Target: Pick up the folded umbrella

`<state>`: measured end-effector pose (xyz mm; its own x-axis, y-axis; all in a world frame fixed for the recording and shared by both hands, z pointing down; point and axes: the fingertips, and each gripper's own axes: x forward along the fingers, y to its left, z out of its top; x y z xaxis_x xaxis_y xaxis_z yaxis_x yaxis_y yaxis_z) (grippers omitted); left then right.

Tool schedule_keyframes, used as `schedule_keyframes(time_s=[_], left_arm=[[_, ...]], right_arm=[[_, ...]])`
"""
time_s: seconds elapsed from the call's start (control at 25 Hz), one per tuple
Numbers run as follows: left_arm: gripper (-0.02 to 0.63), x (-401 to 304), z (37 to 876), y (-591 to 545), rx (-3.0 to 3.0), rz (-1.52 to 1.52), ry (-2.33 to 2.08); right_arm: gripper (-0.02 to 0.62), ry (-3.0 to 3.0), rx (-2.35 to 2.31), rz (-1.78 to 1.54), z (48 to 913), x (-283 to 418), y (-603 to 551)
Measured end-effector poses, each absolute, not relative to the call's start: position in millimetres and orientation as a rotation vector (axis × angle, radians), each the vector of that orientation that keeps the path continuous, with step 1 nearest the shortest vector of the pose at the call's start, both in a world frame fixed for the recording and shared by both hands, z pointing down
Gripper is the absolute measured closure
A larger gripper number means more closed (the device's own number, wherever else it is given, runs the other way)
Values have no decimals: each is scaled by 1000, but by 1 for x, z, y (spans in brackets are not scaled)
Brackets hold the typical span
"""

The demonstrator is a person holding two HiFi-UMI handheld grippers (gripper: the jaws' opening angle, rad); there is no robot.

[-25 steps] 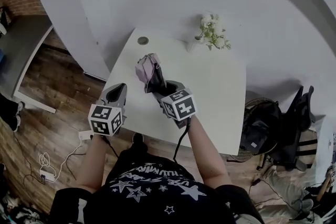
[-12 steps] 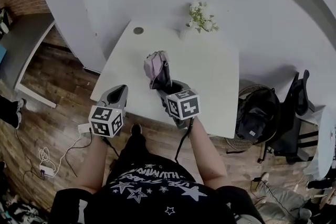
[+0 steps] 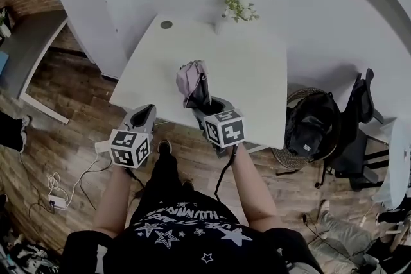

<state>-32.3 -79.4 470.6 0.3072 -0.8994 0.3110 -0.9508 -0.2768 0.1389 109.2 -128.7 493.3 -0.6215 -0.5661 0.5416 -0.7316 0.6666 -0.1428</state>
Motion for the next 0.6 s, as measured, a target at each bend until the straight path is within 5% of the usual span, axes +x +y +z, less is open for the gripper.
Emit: schedule_keyframes(time_s=[0.6], left_arm=[[603, -10, 475, -54, 2274, 257, -1665]], right_arm=[[357, -2423, 1130, 556, 495, 152, -110]])
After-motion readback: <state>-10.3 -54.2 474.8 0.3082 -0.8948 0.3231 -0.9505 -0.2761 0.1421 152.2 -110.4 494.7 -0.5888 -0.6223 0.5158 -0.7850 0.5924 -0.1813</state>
